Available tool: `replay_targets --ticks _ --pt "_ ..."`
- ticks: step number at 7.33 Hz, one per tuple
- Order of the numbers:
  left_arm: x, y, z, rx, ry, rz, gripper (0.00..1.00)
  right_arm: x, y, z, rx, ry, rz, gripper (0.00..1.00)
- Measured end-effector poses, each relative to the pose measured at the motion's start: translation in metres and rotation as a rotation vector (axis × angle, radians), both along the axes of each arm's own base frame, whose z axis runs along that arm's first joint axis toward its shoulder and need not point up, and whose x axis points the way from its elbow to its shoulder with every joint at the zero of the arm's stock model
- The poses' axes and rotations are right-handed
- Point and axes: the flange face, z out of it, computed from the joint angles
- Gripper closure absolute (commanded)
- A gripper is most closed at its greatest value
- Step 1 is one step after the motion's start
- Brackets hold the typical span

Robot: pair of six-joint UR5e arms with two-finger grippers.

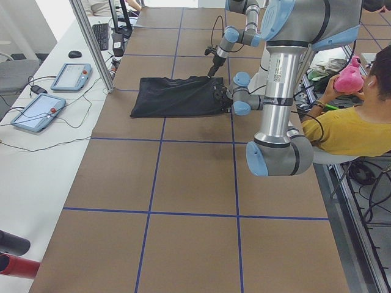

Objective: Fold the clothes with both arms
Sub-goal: 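Move the right gripper down to the shirt corner nearest the robot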

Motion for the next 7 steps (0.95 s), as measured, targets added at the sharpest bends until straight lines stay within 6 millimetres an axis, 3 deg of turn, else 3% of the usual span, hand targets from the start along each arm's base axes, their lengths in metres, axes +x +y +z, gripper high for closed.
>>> replay_targets --ticks 4,6,7 --pt "0.0 0.0 0.0 0.0 0.0 0.0 1.0 -0.03 0.011 -0.004 -0.032 -0.004 0.026 0.1" --pt "0.0 0.0 0.0 0.0 0.0 0.0 1.0 -0.038 0.009 -0.005 -0.032 0.002 0.03 0.42" --pt "0.0 0.0 0.0 0.0 0.0 0.001 1.0 -0.039 0.009 -0.006 -0.032 0.001 0.032 0.66"
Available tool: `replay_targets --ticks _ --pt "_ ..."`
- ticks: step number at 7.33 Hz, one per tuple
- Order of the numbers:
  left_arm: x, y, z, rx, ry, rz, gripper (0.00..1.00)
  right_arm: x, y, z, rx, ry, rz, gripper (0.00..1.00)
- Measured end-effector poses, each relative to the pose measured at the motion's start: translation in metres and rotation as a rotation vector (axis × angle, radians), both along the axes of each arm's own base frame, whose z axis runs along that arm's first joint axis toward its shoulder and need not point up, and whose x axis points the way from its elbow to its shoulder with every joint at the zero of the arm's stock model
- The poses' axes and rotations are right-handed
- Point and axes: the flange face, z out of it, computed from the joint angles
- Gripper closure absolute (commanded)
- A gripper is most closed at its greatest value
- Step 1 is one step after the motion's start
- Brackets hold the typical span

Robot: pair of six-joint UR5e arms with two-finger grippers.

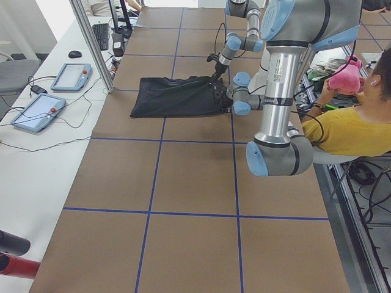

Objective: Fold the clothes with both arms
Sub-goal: 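Move the right gripper down to the shirt corner nearest the robot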

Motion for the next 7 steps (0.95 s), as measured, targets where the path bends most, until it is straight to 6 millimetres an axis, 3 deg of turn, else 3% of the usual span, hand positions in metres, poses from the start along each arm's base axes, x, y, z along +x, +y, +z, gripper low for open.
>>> replay_targets --ticks 1,7 --pt "0.0 0.0 0.0 0.0 0.001 0.0 1.0 0.0 0.0 -0.001 -0.005 -0.005 0.005 0.97" --pt "0.0 0.0 -0.003 0.001 0.006 0.001 1.0 0.009 -0.004 -0.014 -0.028 -0.051 0.057 1.0"
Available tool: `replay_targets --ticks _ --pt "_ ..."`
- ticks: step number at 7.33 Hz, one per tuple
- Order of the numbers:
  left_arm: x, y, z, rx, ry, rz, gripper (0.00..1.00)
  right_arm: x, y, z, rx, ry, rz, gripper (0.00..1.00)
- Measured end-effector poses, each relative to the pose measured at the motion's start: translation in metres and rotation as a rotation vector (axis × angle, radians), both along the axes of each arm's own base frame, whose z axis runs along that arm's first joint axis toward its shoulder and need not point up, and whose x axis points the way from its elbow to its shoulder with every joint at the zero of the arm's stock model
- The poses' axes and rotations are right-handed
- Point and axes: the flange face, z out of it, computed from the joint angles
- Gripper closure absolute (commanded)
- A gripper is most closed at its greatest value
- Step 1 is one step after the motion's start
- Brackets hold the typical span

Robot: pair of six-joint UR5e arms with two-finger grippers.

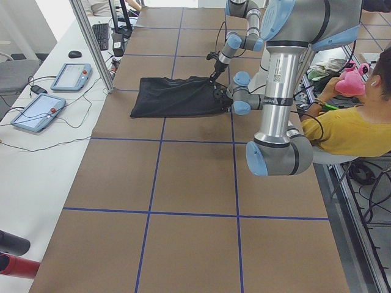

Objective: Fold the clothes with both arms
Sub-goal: 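Move the right gripper down to the shirt corner nearest the robot, then grasp the shirt's near corners with both grippers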

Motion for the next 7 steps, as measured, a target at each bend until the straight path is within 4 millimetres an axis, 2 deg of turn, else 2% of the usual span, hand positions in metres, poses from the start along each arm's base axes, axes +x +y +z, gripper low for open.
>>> replay_targets --ticks 2,4,5,7 --pt "-0.007 0.001 -0.009 0.003 0.02 0.004 1.0 0.006 -0.003 -0.006 0.003 -0.015 0.008 1.0" --pt "-0.031 0.005 -0.03 0.013 0.066 0.007 1.0 0.021 0.002 -0.015 0.008 -0.043 0.006 1.0" --pt "-0.048 0.009 -0.043 0.013 0.088 0.016 1.0 0.032 0.014 -0.02 0.011 -0.059 -0.01 1.0" --pt "-0.088 0.023 -0.083 -0.005 0.107 0.058 1.0 0.081 0.071 -0.046 0.021 -0.07 -0.084 1.0"
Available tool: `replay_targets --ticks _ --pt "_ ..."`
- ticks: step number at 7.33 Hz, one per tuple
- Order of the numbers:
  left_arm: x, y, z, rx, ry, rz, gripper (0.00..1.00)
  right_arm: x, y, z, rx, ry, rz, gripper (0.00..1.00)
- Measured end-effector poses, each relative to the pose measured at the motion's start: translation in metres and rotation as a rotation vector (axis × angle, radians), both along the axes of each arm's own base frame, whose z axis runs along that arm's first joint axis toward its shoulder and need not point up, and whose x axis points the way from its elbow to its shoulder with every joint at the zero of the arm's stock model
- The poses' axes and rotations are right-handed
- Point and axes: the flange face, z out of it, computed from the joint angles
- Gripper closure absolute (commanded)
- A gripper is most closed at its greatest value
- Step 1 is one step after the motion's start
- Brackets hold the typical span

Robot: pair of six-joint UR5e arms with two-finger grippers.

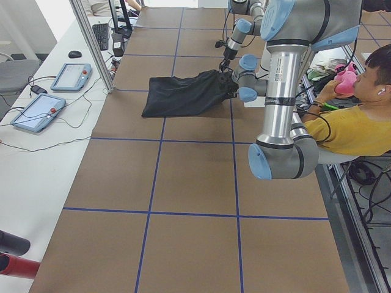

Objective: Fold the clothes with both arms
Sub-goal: 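Grasp the shirt's near corners with both grippers, then lift the near edge with both grippers and fold it away from the robot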

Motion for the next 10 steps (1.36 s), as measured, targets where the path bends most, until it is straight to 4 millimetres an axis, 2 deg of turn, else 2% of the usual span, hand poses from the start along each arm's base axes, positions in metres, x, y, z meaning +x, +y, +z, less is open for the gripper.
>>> replay_targets --ticks 1,2,3,5,6,8,10 --pt "-0.012 0.006 -0.014 -0.005 0.009 0.02 1.0 0.023 0.023 -0.015 0.008 0.0 -0.029 1.0" --pt "-0.016 0.009 -0.021 -0.008 0.015 0.035 1.0 0.037 0.032 -0.024 0.014 -0.002 -0.042 1.0" --pt "-0.015 0.009 -0.023 -0.007 0.013 0.047 1.0 0.044 0.026 -0.028 0.019 0.001 -0.031 1.0" --pt "-0.016 -0.003 -0.022 0.005 0.006 0.037 1.0 0.051 -0.007 -0.035 0.028 0.005 0.029 1.0" --pt "-0.018 -0.016 -0.024 0.019 -0.001 0.015 1.0 0.048 -0.028 -0.037 0.029 0.013 0.067 1.0" --pt "-0.026 -0.058 -0.038 0.058 -0.034 -0.034 1.0 0.039 -0.079 -0.042 0.013 0.038 0.127 1.0" --pt "-0.017 -0.117 -0.051 0.104 -0.082 -0.089 1.0 0.034 -0.128 -0.049 -0.001 0.062 0.158 1.0"
